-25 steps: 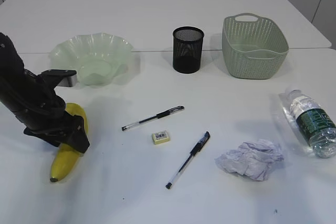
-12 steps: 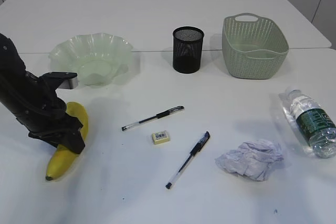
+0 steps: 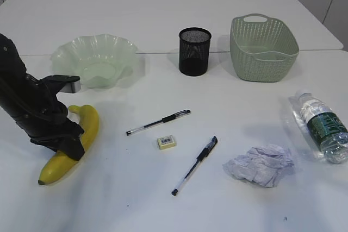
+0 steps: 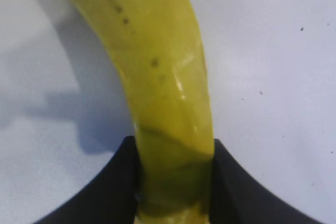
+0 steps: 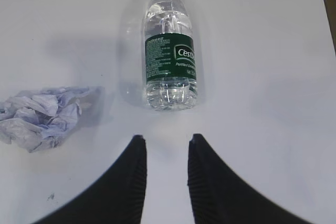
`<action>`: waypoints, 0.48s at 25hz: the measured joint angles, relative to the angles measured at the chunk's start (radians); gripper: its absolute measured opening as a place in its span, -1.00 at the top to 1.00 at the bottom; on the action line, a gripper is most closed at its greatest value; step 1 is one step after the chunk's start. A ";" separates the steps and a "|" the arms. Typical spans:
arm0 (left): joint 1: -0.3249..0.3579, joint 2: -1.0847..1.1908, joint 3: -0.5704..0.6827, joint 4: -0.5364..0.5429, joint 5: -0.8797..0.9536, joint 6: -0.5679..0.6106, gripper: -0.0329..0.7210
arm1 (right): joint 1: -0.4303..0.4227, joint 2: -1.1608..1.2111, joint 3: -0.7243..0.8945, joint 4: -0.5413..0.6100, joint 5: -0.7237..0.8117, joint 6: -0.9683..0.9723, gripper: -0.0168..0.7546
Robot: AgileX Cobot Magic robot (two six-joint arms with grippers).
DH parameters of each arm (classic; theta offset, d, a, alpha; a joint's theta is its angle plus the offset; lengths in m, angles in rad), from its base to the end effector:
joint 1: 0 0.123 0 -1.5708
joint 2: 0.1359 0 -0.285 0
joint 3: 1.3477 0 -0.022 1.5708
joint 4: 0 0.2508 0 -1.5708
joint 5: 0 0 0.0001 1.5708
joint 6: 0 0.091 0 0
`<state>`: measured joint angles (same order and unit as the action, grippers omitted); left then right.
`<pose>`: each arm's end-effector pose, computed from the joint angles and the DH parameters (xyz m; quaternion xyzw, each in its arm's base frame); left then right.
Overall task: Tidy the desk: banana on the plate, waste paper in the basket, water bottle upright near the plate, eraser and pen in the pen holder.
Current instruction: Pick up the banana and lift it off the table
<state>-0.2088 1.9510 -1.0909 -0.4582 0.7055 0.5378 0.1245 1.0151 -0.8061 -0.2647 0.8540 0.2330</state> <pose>0.3351 -0.0977 0.1253 0.2003 0.9663 -0.1456 0.0698 0.1875 0.0054 0.3016 -0.0023 0.9492 -0.0670 0.3074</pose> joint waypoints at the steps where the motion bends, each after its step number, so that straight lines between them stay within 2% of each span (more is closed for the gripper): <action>1: 0.000 0.000 0.000 0.001 0.002 0.000 0.32 | 0.000 0.000 0.000 0.000 0.000 0.000 0.40; 6: 0.000 0.000 -0.011 0.008 0.056 0.000 0.33 | 0.000 0.000 0.000 0.000 0.000 0.002 0.40; 12: 0.000 0.000 -0.107 0.012 0.199 -0.008 0.33 | 0.000 0.000 0.000 0.000 0.000 0.002 0.40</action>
<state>-0.2088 1.9510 -1.1981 -0.4461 0.9049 0.5296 0.1245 1.0151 -0.8061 -0.2647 0.8540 0.2347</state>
